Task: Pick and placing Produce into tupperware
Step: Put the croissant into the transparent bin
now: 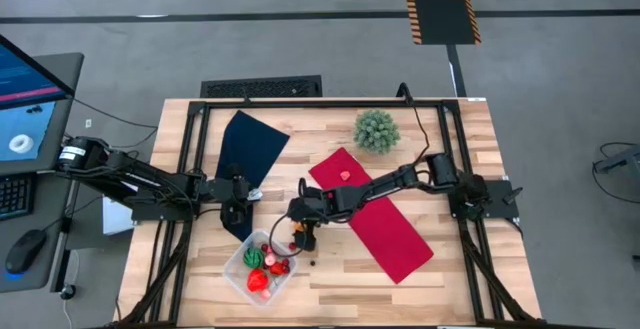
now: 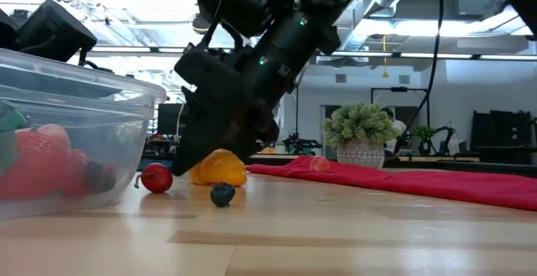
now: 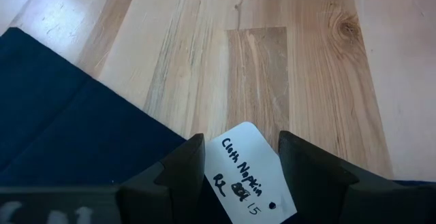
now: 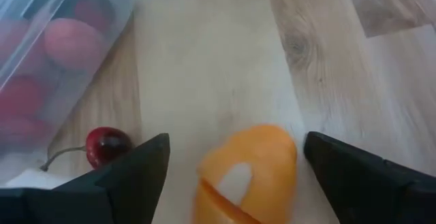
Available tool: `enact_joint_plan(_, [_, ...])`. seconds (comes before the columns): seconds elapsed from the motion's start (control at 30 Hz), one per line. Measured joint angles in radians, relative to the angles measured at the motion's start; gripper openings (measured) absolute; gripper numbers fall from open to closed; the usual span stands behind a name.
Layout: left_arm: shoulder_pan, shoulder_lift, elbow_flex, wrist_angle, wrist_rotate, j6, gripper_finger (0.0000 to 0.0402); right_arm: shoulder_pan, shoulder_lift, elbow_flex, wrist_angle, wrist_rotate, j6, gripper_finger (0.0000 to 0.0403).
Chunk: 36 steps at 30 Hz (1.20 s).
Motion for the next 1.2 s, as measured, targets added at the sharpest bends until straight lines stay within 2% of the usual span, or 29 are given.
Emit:
enact_joint_plan(0.17, [0.000,0.000,0.000,0.000,0.000,0.000,0.0181,0.000,-0.004,-0.002,-0.003,-0.004,0.006,0.0350])
enact_joint_plan(0.43, [0.000,0.000,0.000,0.000,0.000,0.000,0.0180,0.005,-0.004,0.001,-0.021,0.001,0.033,0.0274])
enact_joint_plan(0.63, [0.000,0.000,0.000,0.000,0.000,0.000,0.0180,0.008,-0.004,0.002,-0.035,-0.005,0.056,0.0237])
enact_joint_plan(0.93, [0.000,0.000,0.000,0.000,0.000,0.000,0.0180,0.035,0.000,0.047,-0.108,-0.004,0.061,0.0245])
enact_joint_plan(1.2, [0.000,0.000,0.000,0.000,0.000,0.000,0.0180,0.044,0.000,0.068,-0.154,-0.014,0.064,0.0231])
